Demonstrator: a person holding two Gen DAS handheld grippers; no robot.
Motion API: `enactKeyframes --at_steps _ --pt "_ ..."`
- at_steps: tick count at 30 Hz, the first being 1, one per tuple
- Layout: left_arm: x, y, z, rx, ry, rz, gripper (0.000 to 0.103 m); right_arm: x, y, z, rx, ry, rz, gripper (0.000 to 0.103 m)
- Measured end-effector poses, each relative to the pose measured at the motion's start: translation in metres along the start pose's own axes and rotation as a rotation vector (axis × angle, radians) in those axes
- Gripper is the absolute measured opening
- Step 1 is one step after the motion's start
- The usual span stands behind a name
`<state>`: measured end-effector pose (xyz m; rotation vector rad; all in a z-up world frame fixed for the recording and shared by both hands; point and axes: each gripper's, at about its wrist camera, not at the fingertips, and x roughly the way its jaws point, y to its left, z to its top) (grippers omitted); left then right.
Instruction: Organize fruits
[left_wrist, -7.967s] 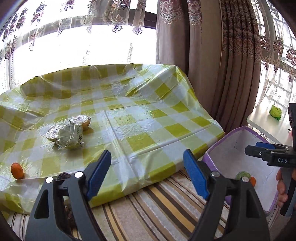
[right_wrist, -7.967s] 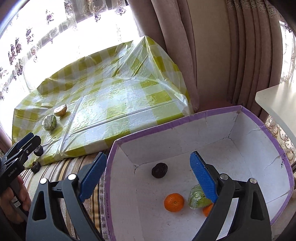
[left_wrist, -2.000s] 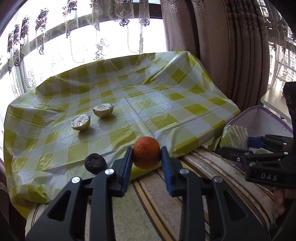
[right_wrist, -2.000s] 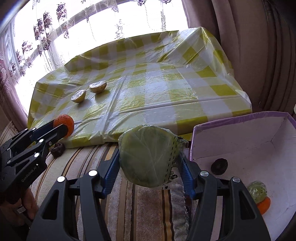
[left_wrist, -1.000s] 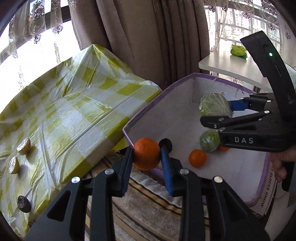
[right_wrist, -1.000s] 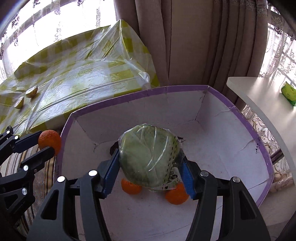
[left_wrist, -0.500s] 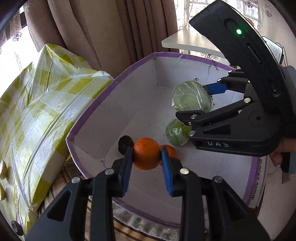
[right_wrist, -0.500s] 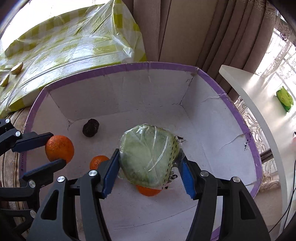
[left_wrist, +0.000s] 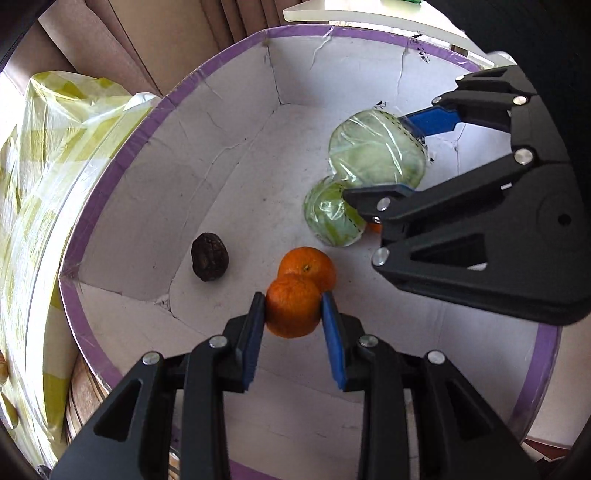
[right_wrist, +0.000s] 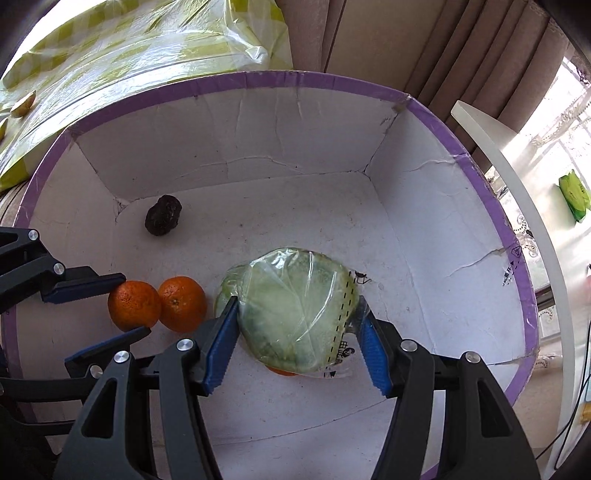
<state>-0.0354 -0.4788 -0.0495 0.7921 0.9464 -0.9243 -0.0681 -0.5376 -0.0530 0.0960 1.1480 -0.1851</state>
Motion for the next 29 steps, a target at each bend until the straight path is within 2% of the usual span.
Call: enactKeyframes --at_steps 11,16,21,23,25,29 --pt "0.01 0.001 0.009 0.002 0.029 0.002 0.034 0.011 0.001 0.004 -0.024 0.055 0.004 0.062" --pt "0.012 -0.002 0.007 0.01 0.026 -0.017 0.051 0.011 0.0 0.005 -0.017 0.051 0.005 0.063" --pt "0.012 -0.005 0.007 0.022 0.011 -0.012 0.069 0.007 -0.001 0.007 -0.005 0.035 0.016 0.074" --pt "0.01 -0.005 0.007 0.033 -0.006 -0.007 0.071 0.003 -0.003 0.007 0.008 0.018 0.027 0.082" --pt "0.005 -0.005 0.005 0.026 -0.029 0.001 0.072 0.0 -0.006 0.007 0.033 0.007 0.044 0.085" --pt "-0.005 -0.006 0.002 0.017 -0.088 0.027 0.08 -0.005 -0.015 0.005 0.103 -0.011 0.1 0.087"
